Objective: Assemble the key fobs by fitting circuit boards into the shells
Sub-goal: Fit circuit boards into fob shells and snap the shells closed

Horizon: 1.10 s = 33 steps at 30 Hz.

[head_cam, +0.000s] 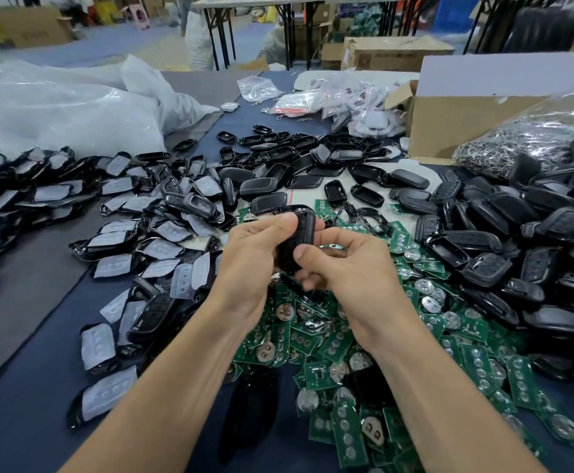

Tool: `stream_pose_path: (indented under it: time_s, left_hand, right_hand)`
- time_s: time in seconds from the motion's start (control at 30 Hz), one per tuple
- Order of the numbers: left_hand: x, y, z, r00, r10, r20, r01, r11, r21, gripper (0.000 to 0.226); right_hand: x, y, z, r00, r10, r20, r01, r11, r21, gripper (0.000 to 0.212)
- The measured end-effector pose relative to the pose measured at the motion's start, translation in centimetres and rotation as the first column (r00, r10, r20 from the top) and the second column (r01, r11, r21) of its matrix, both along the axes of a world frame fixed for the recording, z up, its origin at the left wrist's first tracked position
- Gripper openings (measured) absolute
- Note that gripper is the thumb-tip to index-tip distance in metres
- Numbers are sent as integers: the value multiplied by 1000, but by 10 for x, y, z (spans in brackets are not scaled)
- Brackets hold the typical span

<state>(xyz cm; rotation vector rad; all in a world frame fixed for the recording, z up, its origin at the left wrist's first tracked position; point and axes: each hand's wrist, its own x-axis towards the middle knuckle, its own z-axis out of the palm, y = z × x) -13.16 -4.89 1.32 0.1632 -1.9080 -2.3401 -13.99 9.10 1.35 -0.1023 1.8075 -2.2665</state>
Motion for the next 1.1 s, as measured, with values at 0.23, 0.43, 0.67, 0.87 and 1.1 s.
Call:
stream_pose_path:
  time_s: [0.23,0.43,0.67,0.87,1.1]
  left_hand:
    - [-2,-6,0,996,44,-72,-55,987,-153,54]
    - [-3,-12,3,978,191,-86,-204,962,-180,30]
    - [-7,-16,2,918,381,-112,-396,859,-323,26]
    - [-11,-14,-9,914,376,-154,-374,627,-683,17]
    - [-17,-13,-17,995,102,-2,-56,526,-849,35]
  right_hand:
    - [-21,60,31,999,43,-8,-42,887,-460,49]
    - [-24,46,15,988,-112,-108,132,971,199,59]
    - [-69,30,5,921,-81,-381,339,650,680,46]
    - [-127,15,1,962,212,-171,107,284,953,57]
    - [-104,9,-12,921,213,-327,249,321,913,59]
